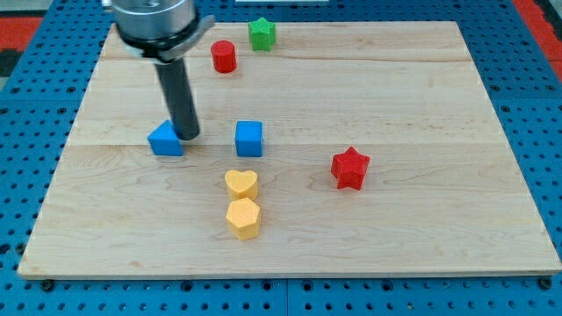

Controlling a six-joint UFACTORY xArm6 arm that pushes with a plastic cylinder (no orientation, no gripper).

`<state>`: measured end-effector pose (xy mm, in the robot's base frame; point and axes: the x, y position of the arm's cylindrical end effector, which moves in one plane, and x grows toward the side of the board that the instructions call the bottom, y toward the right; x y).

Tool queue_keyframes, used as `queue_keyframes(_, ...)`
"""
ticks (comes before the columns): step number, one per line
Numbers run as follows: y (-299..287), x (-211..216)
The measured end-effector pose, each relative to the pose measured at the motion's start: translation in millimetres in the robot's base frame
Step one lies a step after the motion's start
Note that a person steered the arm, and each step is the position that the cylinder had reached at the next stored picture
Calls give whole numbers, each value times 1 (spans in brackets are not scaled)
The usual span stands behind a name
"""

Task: Move the red circle diagonal to green circle

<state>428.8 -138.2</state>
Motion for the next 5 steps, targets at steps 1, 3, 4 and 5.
queue_keyframes(1, 1, -8)
queue_keyframes(3, -23, -6)
queue_keyframes(4, 11, -71)
queue_keyframes(5, 65, -124)
